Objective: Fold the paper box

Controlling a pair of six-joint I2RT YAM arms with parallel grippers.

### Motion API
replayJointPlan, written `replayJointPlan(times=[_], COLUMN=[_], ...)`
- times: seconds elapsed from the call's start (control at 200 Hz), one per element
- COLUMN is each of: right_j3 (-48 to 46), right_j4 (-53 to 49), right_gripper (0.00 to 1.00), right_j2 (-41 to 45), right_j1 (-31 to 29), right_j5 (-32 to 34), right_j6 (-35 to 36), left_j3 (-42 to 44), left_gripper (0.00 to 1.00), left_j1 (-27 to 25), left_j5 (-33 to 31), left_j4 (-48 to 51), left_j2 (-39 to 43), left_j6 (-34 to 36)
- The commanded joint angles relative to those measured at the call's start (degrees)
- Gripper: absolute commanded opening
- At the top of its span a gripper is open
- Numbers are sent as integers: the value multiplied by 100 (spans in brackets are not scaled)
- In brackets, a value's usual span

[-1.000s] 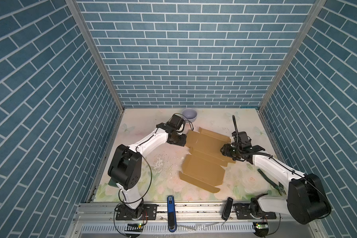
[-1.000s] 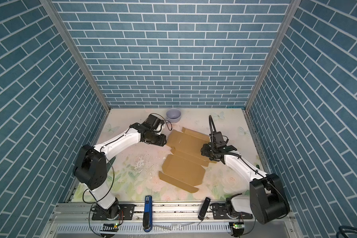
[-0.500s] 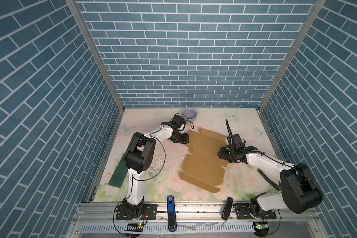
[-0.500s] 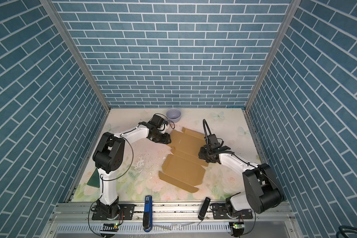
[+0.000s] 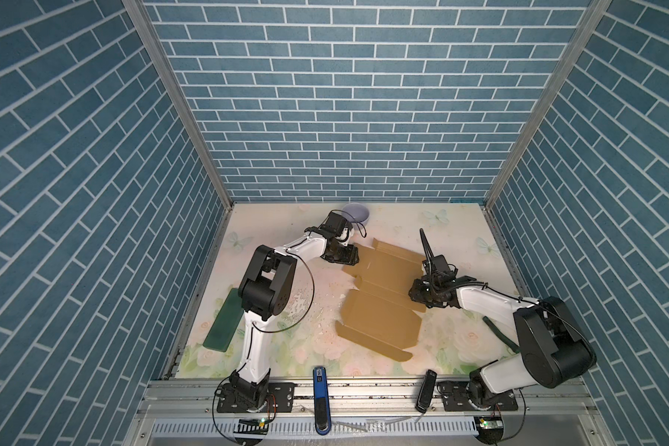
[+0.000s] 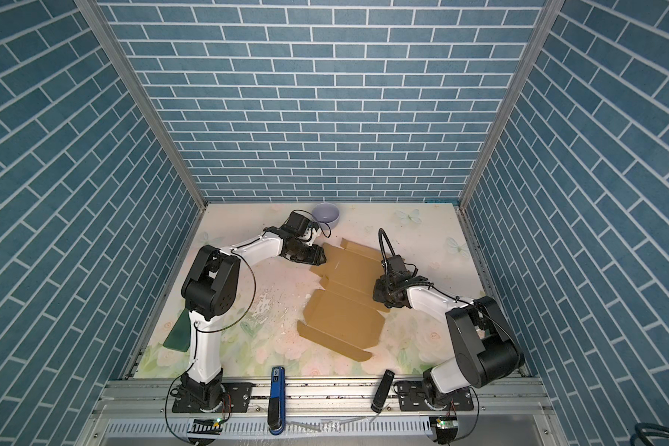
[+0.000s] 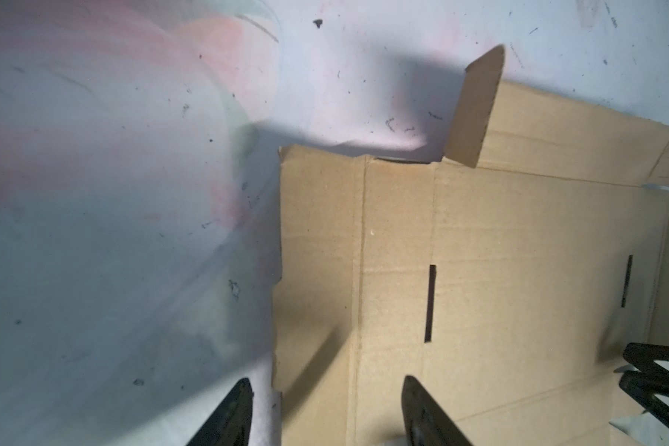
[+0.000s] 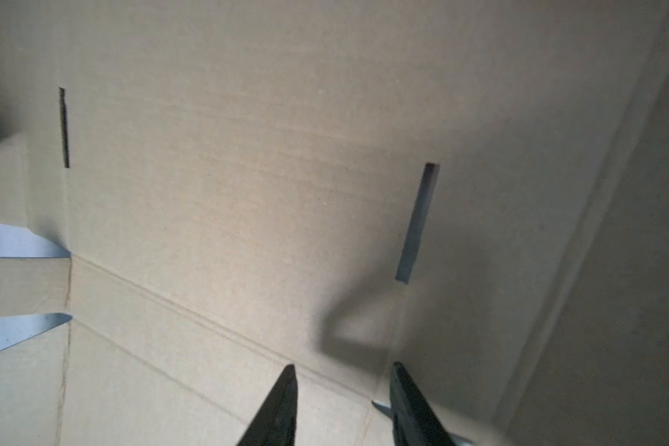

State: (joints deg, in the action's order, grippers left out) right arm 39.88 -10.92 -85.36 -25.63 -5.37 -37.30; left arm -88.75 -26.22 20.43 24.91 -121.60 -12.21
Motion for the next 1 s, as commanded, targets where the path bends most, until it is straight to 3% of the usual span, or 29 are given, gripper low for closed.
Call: replayJointPlan(times=[0.0,0.57,0.995], right_j3=[-151,-231,-191], right_j4=[123,192,217], right_gripper=[40,39,39], right_j2=[-91,-227,-277], right_j1=[-36,-30,-26], right_j5=[106,115,106], right_j6=[-203,-208,-199], left_j3=[-1,173,591], left_gripper=[63,62,50], left_j1=[29,25,-30], left_j5=[-14,185,561], left_j4=[-38,-117,-276], left_j2=[-61,-189,-55], left_j6=[-18,-364,-713])
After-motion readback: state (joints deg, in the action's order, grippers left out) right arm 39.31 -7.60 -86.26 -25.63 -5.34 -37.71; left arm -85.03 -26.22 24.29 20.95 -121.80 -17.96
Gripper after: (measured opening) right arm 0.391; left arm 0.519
